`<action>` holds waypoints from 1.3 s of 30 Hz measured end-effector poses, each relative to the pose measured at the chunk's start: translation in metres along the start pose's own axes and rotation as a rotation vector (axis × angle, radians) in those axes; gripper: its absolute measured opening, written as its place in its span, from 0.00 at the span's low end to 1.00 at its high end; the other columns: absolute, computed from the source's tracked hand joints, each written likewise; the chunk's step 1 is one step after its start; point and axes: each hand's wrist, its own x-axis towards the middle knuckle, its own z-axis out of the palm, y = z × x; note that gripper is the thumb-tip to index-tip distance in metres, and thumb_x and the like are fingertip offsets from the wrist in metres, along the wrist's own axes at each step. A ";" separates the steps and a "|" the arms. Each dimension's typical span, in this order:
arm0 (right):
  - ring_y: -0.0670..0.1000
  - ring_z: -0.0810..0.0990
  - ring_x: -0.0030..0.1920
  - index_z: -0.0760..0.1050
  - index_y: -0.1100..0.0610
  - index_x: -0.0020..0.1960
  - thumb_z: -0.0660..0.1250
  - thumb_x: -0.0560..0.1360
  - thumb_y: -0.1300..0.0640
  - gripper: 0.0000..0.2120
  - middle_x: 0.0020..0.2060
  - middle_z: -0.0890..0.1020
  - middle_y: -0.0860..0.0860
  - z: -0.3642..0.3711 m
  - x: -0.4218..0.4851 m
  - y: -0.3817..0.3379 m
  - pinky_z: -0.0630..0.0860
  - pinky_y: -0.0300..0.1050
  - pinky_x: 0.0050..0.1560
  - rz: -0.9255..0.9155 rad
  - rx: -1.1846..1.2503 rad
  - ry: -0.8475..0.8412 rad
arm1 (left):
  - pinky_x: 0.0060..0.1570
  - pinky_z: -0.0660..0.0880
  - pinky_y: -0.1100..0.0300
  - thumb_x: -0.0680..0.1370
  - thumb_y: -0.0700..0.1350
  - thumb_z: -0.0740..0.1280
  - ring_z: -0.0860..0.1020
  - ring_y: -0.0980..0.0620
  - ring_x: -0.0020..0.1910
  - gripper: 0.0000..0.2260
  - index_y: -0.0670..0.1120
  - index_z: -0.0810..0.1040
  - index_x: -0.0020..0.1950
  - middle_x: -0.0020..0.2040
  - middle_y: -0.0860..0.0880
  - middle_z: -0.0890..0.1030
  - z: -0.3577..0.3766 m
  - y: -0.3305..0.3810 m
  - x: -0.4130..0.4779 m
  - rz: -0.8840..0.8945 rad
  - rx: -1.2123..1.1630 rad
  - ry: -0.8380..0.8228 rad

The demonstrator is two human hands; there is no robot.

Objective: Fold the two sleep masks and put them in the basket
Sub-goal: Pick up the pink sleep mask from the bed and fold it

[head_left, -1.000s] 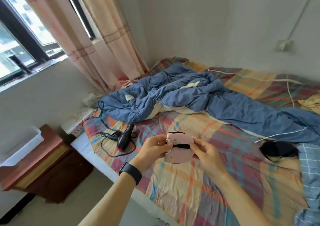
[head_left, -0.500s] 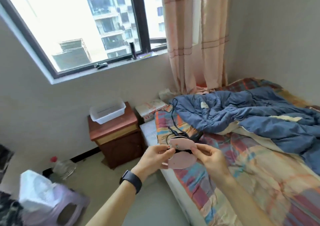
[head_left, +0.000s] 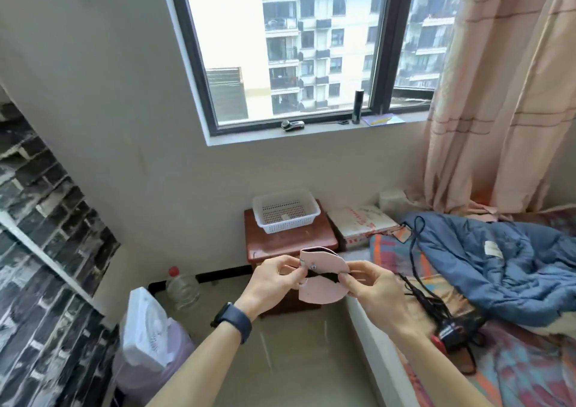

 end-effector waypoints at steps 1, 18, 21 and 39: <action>0.41 0.86 0.44 0.84 0.42 0.48 0.74 0.73 0.54 0.07 0.41 0.87 0.38 0.008 0.012 -0.003 0.81 0.38 0.45 -0.026 -0.051 0.003 | 0.42 0.76 0.68 0.74 0.55 0.70 0.82 0.65 0.41 0.08 0.56 0.83 0.51 0.42 0.59 0.86 -0.012 -0.005 0.009 0.000 0.059 0.028; 0.47 0.81 0.41 0.82 0.46 0.51 0.70 0.74 0.54 0.07 0.43 0.86 0.44 0.091 0.283 0.073 0.72 0.39 0.42 -0.186 -0.642 -0.068 | 0.66 0.67 0.52 0.79 0.53 0.60 0.67 0.50 0.71 0.20 0.55 0.70 0.71 0.73 0.52 0.70 -0.130 -0.085 0.224 -0.149 1.036 0.180; 0.50 0.83 0.43 0.82 0.48 0.51 0.70 0.74 0.55 0.07 0.43 0.86 0.46 0.100 0.323 0.088 0.71 0.41 0.42 -0.167 -0.697 -0.129 | 0.65 0.68 0.53 0.78 0.53 0.60 0.68 0.50 0.70 0.20 0.55 0.70 0.71 0.72 0.53 0.71 -0.135 -0.099 0.260 -0.216 1.002 0.166; 0.38 0.79 0.40 0.79 0.43 0.46 0.68 0.76 0.52 0.04 0.36 0.82 0.38 0.206 0.529 0.154 0.69 0.30 0.37 0.219 -0.598 -0.258 | 0.68 0.67 0.48 0.79 0.53 0.59 0.67 0.44 0.72 0.24 0.52 0.64 0.76 0.77 0.47 0.65 -0.161 -0.229 0.467 -0.475 0.689 -0.076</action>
